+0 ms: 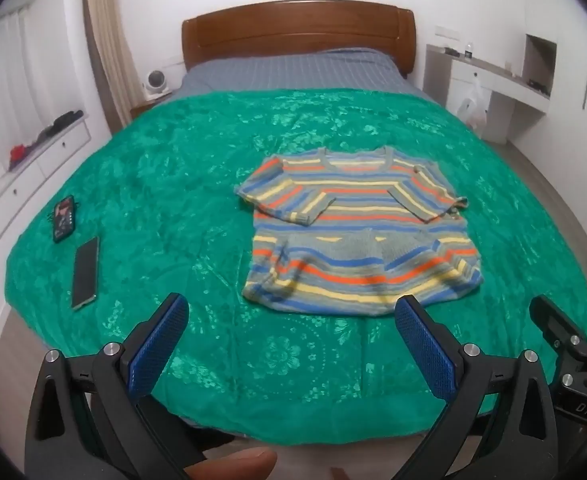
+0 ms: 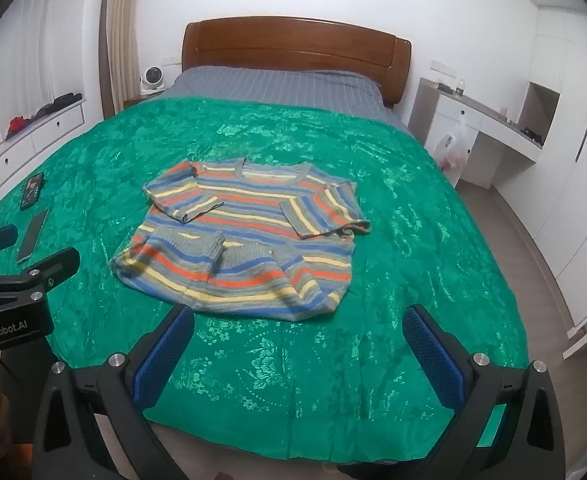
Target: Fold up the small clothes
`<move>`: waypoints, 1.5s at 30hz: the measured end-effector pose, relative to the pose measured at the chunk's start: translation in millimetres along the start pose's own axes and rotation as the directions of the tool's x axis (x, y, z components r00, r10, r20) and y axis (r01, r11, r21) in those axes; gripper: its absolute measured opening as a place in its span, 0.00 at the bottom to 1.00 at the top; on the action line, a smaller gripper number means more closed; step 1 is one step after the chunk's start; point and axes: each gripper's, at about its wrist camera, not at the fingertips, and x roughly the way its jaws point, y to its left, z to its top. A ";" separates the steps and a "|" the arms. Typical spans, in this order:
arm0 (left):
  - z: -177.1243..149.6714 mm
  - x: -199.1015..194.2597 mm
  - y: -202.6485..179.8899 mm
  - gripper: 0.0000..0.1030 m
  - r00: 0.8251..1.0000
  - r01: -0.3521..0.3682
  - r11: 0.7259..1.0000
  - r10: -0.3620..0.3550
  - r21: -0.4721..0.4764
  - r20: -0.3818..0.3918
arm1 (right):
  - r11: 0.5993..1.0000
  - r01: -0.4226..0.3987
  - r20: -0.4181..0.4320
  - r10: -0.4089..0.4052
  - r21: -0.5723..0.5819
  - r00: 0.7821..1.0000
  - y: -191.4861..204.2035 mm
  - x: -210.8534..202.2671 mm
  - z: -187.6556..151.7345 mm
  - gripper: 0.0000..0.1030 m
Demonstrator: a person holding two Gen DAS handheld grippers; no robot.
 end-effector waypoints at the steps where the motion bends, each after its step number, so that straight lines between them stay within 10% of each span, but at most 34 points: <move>1: -0.3 1.3 -0.9 1.00 1.000 0.002 1.000 -0.002 0.001 -0.005 | 1.000 0.000 0.001 0.000 0.000 1.000 0.0 0.3 -0.5 1.00; 45: -4.1 7.8 -1.4 1.00 0.997 -0.025 1.000 0.026 0.013 -0.078 | 0.991 0.130 -0.031 -0.130 0.005 0.991 0.6 3.8 3.3 1.00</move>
